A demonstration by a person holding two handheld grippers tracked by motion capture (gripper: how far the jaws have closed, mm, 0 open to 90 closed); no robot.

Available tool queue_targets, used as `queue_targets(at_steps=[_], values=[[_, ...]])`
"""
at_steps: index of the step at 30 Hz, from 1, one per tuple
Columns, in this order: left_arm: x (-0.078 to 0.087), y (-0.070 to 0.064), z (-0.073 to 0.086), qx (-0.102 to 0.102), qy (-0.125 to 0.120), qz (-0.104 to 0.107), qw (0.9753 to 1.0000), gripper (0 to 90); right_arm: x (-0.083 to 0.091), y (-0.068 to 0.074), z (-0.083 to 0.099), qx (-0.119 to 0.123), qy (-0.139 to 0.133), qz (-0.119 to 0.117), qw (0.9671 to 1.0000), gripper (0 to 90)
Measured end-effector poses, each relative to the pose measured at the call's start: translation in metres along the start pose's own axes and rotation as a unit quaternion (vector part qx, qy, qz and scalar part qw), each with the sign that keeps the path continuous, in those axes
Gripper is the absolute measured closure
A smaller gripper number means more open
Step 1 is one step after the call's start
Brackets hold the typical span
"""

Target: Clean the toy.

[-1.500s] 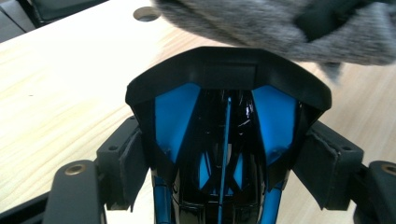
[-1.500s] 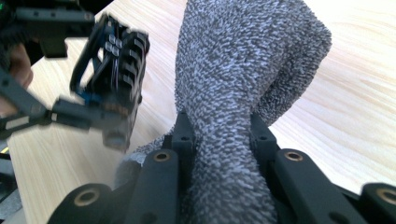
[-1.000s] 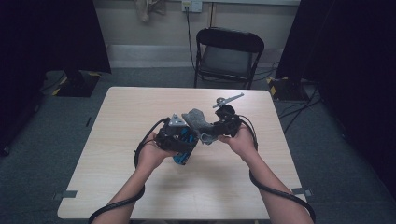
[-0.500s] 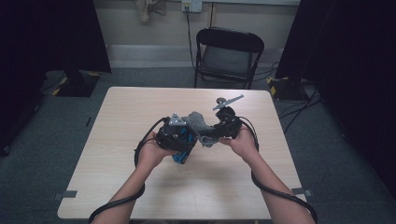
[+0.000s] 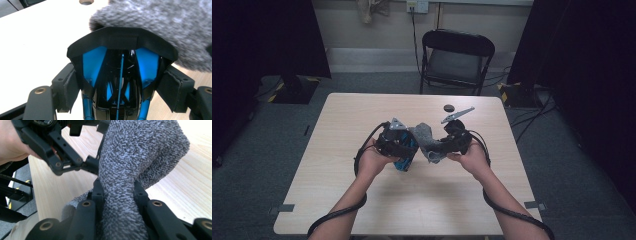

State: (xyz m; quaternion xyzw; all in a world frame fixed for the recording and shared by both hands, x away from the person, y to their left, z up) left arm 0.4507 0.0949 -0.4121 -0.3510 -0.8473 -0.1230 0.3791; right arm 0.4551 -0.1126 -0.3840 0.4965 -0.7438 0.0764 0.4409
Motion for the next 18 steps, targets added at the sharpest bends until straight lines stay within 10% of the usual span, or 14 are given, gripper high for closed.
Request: queue_targets(at_steps=[8,18], values=[[0.004,0.005,-0.001,0.006,-0.006,-0.004,1.0,25.5,-0.001,0.0,0.017,-0.011,-0.014,-0.009,0.9998,71.5],[0.016,-0.007,-0.011,-0.012,-0.023,0.003,0.9997,25.4,0.013,-0.026,0.027,-0.053,-0.033,0.047,0.9969,71.4]])
Point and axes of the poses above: each handheld gripper's, and its own axes: x roughly backward along the jaws, z roughly out of its underside, y roughly to its left, the point moved 2 cm from there along -x, roughly forward along the jaws, and after that the axes turned 6 degrees about y, right-handed, at the moved point
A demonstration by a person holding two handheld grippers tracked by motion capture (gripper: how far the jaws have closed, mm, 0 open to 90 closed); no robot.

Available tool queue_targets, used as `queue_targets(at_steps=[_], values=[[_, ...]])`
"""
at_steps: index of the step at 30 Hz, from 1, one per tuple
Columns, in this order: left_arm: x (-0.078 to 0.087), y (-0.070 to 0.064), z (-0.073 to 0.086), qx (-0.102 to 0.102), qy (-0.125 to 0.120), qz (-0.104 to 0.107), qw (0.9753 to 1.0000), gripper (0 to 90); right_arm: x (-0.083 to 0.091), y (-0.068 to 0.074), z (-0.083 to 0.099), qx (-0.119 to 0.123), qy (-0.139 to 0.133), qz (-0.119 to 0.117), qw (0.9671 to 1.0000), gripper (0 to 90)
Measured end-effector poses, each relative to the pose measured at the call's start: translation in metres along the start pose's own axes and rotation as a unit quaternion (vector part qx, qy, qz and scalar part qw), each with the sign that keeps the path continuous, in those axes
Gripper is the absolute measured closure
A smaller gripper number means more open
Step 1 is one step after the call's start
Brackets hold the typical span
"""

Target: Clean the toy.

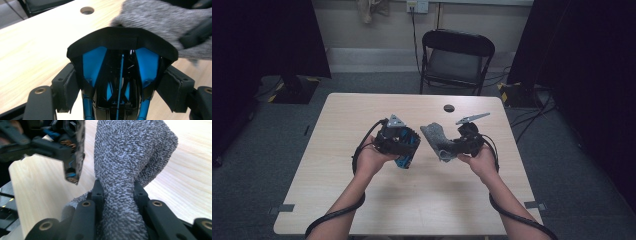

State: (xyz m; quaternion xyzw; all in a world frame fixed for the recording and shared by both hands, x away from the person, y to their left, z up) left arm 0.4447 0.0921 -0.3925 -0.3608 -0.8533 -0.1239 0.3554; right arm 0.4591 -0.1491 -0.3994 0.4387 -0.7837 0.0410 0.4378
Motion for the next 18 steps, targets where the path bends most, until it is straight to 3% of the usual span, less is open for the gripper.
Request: queue_targets(at_steps=[11,18], values=[[-0.007,-0.008,-0.003,-0.002,0.003,0.007,1.0,25.4,-0.013,0.018,-0.011,0.017,0.003,-0.019,0.9997,71.4],[-0.006,-0.007,-0.001,-0.002,0.005,0.006,1.0,25.5,-0.017,0.019,-0.009,0.017,0.006,-0.027,0.9995,71.3]])
Point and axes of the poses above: each handheld gripper's, and its own axes: x roughly backward along the jaws, z roughly out of its underside, y roughly to its left, the point moved 2 cm from there along -x, roughly forward along the jaws, and after that the axes turned 6 degrees about y, right-handed, at the moved point
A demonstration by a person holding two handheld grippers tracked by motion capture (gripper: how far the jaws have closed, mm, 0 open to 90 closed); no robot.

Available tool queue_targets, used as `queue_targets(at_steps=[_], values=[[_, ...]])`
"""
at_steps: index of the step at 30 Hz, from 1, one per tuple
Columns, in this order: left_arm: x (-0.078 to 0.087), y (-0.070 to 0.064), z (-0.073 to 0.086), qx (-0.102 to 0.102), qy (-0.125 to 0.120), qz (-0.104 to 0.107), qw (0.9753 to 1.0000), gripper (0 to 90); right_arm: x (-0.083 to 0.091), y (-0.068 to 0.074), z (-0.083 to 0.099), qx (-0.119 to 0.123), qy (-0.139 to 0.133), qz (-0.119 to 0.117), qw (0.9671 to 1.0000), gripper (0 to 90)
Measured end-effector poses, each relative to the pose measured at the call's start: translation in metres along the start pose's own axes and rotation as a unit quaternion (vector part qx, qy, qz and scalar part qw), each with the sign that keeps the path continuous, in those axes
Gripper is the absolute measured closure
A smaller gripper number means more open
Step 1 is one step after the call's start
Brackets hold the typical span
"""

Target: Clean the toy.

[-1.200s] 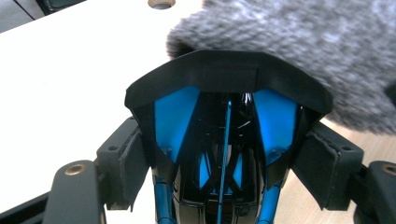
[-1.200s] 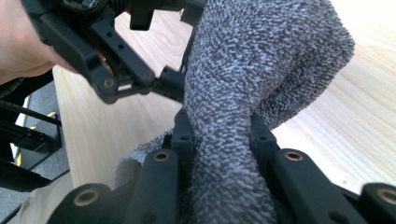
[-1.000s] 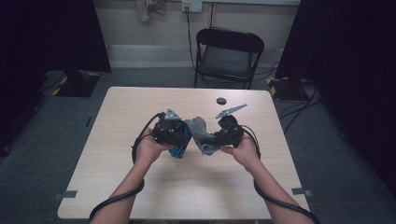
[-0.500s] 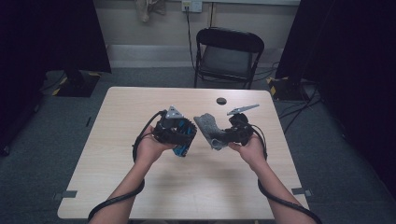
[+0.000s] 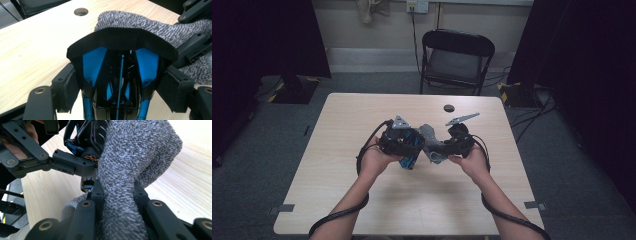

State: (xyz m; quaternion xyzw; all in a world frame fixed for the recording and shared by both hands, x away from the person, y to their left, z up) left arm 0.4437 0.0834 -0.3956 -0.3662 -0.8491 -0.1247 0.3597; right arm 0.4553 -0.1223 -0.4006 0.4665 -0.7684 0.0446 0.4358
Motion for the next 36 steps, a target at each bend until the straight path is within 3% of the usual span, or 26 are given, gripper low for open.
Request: queue_targets(at_steps=[36], values=[[0.007,0.003,-0.01,0.004,-0.005,-0.001,1.0,25.5,-0.033,0.005,0.016,0.01,0.031,-0.03,0.999,71.3]])
Point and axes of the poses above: each handheld gripper's, and its own axes: x roughly backward along the jaws, z roughly out of its underside, y roughly to its left, the point moved 2 cm from there along -x, roughly forward along the jaws, and after that the axes turned 6 degrees about y, right-handed, at the moved point
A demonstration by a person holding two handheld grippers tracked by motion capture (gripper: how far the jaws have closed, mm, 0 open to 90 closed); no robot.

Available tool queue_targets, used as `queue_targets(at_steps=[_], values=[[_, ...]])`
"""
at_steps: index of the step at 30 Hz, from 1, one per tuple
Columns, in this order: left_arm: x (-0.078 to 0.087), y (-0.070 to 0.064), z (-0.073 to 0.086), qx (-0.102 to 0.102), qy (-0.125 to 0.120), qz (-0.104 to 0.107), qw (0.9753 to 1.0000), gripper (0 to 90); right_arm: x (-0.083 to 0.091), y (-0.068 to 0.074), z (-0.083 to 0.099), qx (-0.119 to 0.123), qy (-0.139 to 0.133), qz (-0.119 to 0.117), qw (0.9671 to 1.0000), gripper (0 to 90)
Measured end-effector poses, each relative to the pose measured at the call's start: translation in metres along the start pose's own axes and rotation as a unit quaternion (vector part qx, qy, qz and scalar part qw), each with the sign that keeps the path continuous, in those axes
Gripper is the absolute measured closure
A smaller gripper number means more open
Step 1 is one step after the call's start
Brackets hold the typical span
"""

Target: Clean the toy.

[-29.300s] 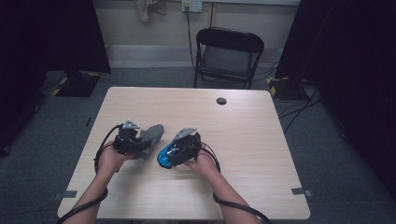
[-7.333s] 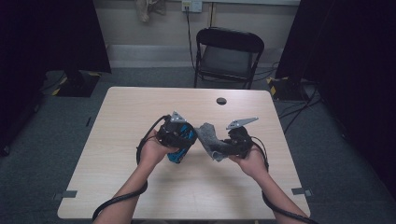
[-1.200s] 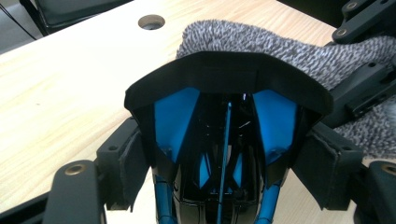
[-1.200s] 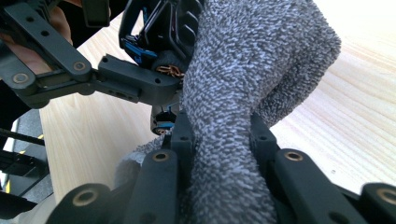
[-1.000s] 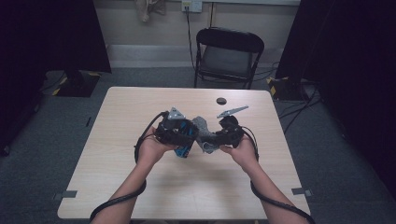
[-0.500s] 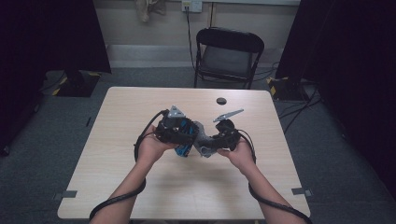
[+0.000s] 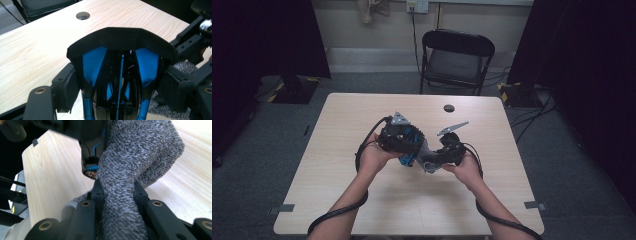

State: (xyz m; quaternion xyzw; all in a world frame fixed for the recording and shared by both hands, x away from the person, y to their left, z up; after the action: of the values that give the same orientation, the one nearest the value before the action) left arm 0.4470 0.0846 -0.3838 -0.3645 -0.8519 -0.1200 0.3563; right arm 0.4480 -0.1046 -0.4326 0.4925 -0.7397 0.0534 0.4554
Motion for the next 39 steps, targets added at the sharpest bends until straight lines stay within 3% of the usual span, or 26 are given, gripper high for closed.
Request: queue_targets(at_steps=[18,25,29,39], values=[[0.0,0.0,-0.004,0.007,-0.004,0.002,1.0,25.5,-0.024,0.0,0.014,-0.002,0.012,-0.015,0.9998,71.2],[0.001,0.0,-0.005,0.01,-0.008,0.002,0.9999,25.5,-0.033,0.003,0.021,0.005,0.037,-0.01,0.9992,71.1],[0.003,0.001,-0.004,0.006,-0.009,-0.001,0.9999,25.4,-0.029,0.0,0.022,0.004,0.04,-0.003,0.9992,71.0],[0.008,0.004,0.003,0.009,-0.006,-0.001,0.9999,25.4,0.019,-0.024,0.016,-0.014,0.013,0.038,0.9991,70.8]])
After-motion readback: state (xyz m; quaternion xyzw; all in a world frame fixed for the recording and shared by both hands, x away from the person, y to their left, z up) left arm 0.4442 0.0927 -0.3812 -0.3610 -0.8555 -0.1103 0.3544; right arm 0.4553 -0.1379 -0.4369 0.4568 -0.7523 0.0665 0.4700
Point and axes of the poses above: each handheld gripper's, and its own axes: x roughly backward along the jaws, z roughly out of its underside, y roughly to its left, the point moved 2 cm from there along -x, roughly forward along the jaws, and after that the axes turned 6 degrees about y, right-handed, at the moved point
